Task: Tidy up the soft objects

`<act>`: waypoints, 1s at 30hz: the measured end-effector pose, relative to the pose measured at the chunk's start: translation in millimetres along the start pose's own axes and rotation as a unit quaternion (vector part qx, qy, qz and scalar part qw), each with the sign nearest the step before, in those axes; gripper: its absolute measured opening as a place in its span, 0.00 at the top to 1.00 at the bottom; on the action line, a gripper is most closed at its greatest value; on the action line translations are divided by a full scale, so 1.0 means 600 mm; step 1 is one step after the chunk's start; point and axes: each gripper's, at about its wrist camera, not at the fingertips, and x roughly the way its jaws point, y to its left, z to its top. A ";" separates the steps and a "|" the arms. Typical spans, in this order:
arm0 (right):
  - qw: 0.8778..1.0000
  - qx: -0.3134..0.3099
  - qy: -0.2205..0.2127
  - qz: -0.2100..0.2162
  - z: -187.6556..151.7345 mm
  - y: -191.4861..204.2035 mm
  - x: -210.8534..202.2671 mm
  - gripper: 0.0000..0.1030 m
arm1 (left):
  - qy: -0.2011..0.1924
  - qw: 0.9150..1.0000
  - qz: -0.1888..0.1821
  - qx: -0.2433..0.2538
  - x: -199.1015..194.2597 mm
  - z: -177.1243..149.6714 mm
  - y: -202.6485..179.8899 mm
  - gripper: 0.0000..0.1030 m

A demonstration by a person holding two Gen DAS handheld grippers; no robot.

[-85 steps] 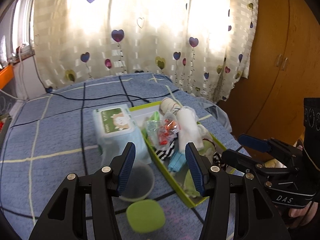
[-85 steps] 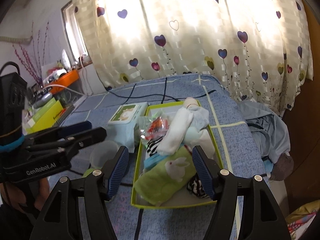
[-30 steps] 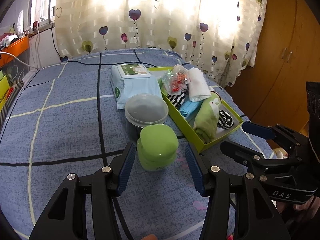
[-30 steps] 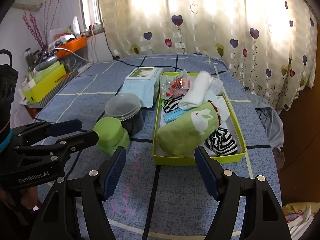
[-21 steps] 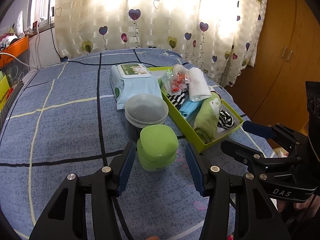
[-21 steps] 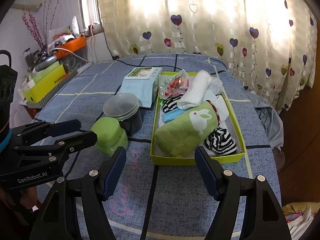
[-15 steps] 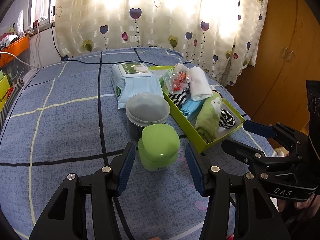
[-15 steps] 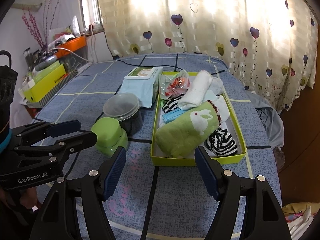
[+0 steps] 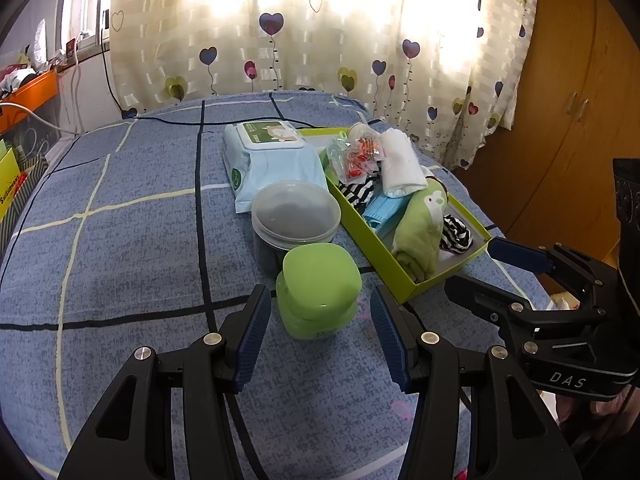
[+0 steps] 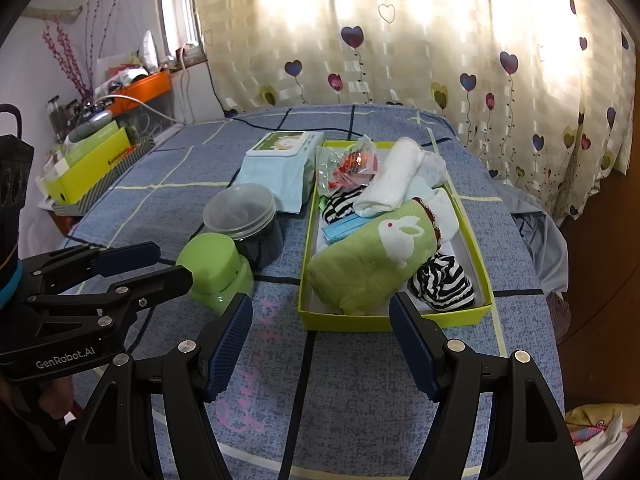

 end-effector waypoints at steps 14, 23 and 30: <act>1.000 0.000 0.000 0.000 -0.001 -0.003 0.003 0.31 | 0.000 1.000 0.002 0.002 -0.001 0.001 0.000 0.48; 1.000 -0.001 0.000 0.001 0.000 -0.002 0.002 0.31 | 0.002 1.000 0.001 0.002 0.000 -0.001 -0.001 0.48; 1.000 -0.001 0.000 0.001 0.000 -0.003 0.002 0.31 | 0.006 1.000 0.000 0.004 0.002 -0.002 -0.002 0.48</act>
